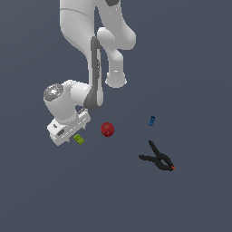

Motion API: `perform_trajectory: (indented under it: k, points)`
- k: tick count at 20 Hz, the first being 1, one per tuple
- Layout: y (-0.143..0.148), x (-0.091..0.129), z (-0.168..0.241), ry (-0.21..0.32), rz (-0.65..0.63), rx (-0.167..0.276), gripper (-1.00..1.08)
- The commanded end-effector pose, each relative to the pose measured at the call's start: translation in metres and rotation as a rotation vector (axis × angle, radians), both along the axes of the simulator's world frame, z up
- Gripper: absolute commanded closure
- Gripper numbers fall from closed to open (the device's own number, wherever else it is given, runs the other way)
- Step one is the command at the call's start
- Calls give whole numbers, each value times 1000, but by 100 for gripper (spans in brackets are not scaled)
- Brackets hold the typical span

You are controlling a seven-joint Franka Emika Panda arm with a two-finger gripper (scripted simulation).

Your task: Pick up a designated object from a clutter of objects.

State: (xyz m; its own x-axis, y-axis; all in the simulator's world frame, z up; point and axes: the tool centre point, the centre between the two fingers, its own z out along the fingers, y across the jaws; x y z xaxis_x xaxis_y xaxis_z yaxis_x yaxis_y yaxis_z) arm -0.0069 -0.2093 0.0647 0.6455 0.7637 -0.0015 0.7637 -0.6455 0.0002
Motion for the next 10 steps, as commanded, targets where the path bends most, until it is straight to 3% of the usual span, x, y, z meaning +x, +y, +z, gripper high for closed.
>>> perform_trajectory:
  k: [1, 10]
  points:
    - [-1, -1, -2, -1, 7, 1, -92]
    - [-1, -1, -18, 0, 5, 1, -92]
